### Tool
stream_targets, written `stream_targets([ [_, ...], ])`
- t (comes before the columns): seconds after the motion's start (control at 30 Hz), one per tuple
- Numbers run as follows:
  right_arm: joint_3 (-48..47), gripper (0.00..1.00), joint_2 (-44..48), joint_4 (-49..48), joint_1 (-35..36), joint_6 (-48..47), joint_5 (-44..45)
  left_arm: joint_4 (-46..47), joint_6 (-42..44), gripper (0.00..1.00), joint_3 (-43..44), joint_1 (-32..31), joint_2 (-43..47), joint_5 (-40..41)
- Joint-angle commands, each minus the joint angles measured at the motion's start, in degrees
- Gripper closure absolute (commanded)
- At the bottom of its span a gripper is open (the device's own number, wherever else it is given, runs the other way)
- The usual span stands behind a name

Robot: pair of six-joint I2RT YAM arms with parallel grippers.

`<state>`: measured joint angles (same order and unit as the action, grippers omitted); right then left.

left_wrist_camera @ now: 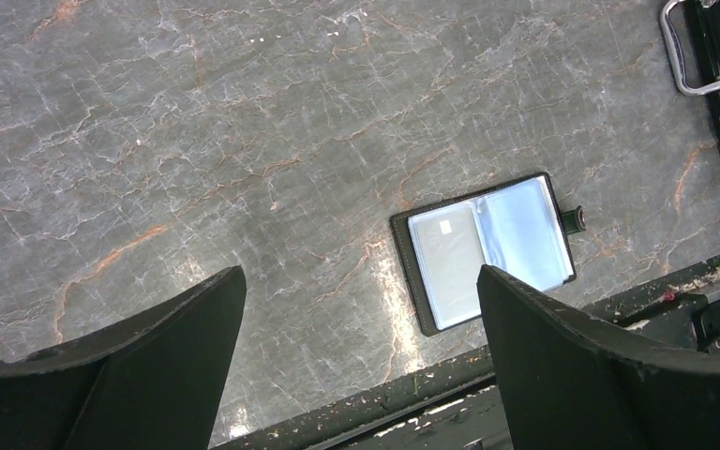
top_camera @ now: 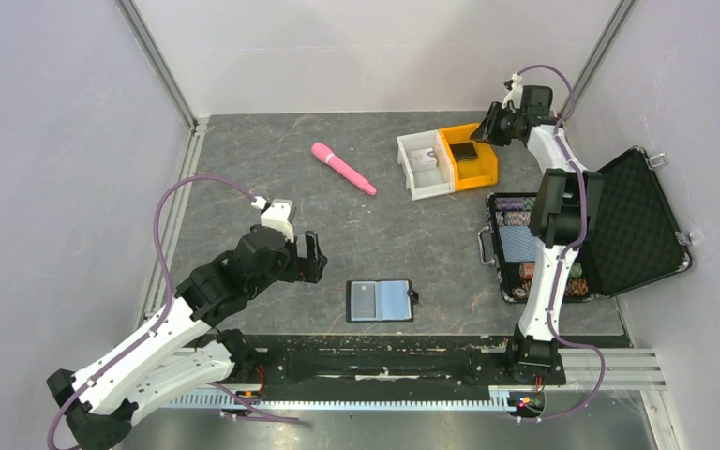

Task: Take the credit cards out of the card holder
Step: Place the credit card in the storage box, then remove the credit card from the card holder.

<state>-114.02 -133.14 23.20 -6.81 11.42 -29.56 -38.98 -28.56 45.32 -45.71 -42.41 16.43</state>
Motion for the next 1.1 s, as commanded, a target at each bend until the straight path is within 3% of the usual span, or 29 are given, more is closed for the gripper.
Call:
stream_targets([
  [0.0,0.5,0.69,7.15,-1.42,0.38,2.31,1.78,-1.41,-2.2,0.0,0.73,0.09,0.7,2.5],
  [0.13,7.69,0.65,15.48,-1.43,1.54,4.08,4.58,-2.24,-4.73,0.0,0.61,0.08,-0.61,1.61],
  [0.37,35.9,0.63,35.84,-6.83,7.27,5.76,8.2,-4.22,-10.33,0.0,-0.23,0.1,-4.51,0.83],
  [0.5,47.28,0.6,45.27,-6.7,14.29,5.53,13.0,-2.68,-10.92,0.0,-1.63,0.2,-5.28,-1.1],
  [0.8,72.89,0.56,63.46,-14.3,30.26,14.63,19.48,-9.45,-4.18,0.0,4.55,0.27,-4.47,10.01],
  [0.93,80.04,0.55,67.72,-17.06,38.95,20.28,24.97,-9.11,-1.74,0.0,4.54,0.27,-2.68,10.89],
  [1.07,80.7,0.48,67.09,-15.3,48.2,21.86,32.86,-9.09,-1.05,0.0,3.84,0.27,-0.18,11.84],
])
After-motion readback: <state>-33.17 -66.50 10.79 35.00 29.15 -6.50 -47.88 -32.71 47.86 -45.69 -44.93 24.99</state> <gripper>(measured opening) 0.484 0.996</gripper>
